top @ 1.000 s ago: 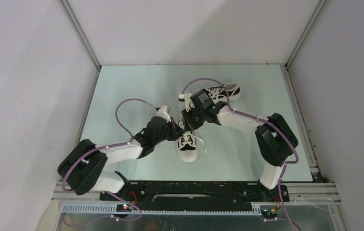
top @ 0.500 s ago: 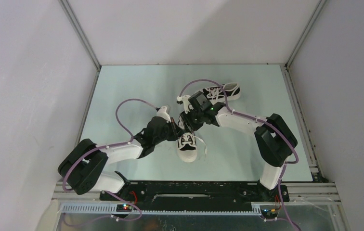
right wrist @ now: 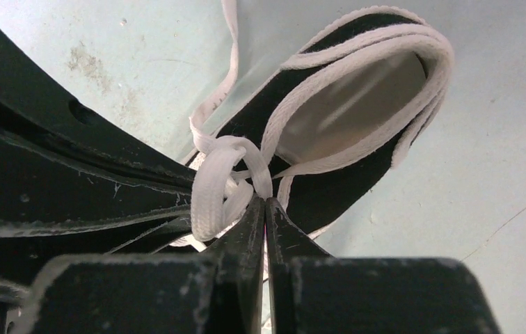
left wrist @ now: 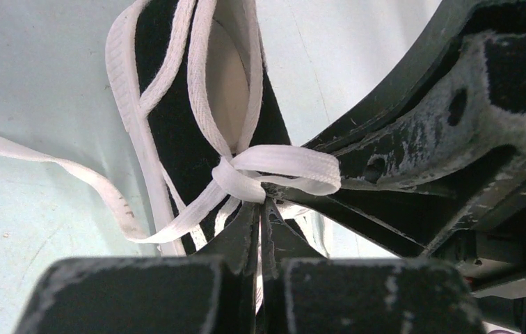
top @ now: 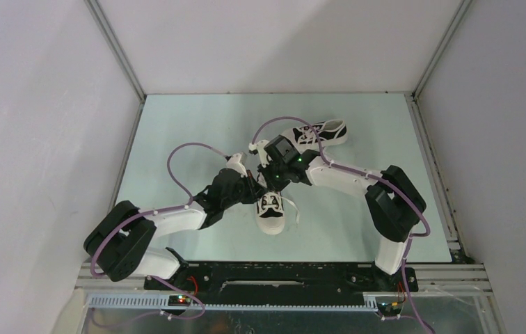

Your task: Tie the shoes

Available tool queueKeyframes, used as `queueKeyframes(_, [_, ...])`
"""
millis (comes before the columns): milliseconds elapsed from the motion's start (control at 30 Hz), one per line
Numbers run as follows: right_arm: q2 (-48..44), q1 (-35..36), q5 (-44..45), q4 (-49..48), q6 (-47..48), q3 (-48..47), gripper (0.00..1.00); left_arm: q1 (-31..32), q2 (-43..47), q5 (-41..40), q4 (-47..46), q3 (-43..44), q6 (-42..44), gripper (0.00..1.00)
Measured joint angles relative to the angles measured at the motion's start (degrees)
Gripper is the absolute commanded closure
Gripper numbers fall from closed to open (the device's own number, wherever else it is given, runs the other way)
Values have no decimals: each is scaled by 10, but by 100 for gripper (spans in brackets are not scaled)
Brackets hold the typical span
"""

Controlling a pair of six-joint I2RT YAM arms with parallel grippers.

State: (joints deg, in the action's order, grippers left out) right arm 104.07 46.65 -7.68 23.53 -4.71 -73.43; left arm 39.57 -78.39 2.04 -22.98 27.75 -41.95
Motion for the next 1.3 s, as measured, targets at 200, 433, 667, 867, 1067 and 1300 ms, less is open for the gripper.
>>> queueKeyframes(200, [-15, -5, -10, 13, -5, 0, 100, 0, 0, 1, 0, 0, 0, 100])
queueKeyframes(433, [-36, -20, -37, 18, -13, 0, 100, 0, 0, 2, 0, 0, 0, 100])
queueKeyframes(667, [-37, -27, -61, 18, -22, 0, 100, -1, -3, 7, -12, 0, 0, 100])
queueKeyframes(867, [-41, -33, -87, 13, -33, 7, 100, -8, -32, 27, -51, 0, -2, 100])
queueKeyframes(1067, [-56, -41, -107, 11, -49, 21, 100, -16, -56, 47, -97, 0, -14, 100])
queueKeyframes(1300, [-56, -49, -121, -1, -69, 30, 99, -28, -86, 76, -172, -18, -42, 100])
